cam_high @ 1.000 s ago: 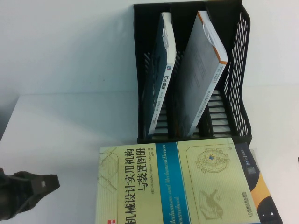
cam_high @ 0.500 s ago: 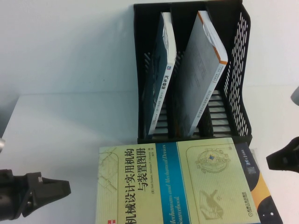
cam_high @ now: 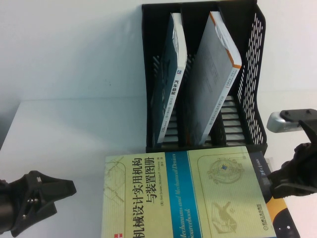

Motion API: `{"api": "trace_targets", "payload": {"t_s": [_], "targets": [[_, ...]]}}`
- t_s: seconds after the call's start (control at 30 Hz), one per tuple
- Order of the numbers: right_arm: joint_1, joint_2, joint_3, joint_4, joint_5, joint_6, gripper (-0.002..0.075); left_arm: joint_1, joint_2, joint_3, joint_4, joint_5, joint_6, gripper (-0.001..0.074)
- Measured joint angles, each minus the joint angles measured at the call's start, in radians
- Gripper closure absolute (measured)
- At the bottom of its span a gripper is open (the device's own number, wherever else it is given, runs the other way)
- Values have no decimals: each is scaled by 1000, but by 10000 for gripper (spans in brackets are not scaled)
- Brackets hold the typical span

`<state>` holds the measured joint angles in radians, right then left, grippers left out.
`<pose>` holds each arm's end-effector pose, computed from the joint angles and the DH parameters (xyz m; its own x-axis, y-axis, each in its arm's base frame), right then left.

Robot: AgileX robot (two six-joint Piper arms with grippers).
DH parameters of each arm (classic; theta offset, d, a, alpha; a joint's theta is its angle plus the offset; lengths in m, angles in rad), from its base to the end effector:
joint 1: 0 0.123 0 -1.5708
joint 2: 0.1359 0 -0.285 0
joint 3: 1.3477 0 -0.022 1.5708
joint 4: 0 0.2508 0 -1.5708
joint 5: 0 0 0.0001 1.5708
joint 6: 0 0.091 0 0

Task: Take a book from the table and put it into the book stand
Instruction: Push book with right arm

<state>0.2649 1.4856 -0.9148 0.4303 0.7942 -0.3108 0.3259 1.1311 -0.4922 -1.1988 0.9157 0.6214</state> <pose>0.2589 0.0983 0.2286 -0.9098 -0.2464 -0.3341 -0.3455 0.8955 0.2806 0.1857 -0.0083 0.2309 -0.7989 -0.5337 -0.2773 -0.1400 0.6134 -0.7773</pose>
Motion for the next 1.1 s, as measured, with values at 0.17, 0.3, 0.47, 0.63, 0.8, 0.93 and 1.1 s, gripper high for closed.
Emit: {"api": "trace_targets", "payload": {"t_s": [0.17, 0.3, 0.47, 0.63, 0.8, 0.93, 1.1], "targets": [[6, 18, 0, 56, -5, -34, 729, 0, 0, 0, 6, -17, -7, 179], [10, 18, 0, 83, -5, -47, 729, 0, 36, 0, 8, -31, -15, 174], [10, 18, 0, 85, -5, -52, 729, 0, 139, 0, -1, -4, -12, 174], [10, 52, -2, 99, -3, -54, 729, 0, 282, -4, -137, 112, 108, 173], [8, 83, -5, 169, 11, -115, 729, 0, 392, -6, -222, 172, 205, 173], [8, 96, -5, 232, 11, -164, 729, 0, 447, -6, -226, 198, 266, 172], [8, 98, -5, 270, 13, -223, 729, -2, 486, -8, -214, 218, 305, 172]]}}
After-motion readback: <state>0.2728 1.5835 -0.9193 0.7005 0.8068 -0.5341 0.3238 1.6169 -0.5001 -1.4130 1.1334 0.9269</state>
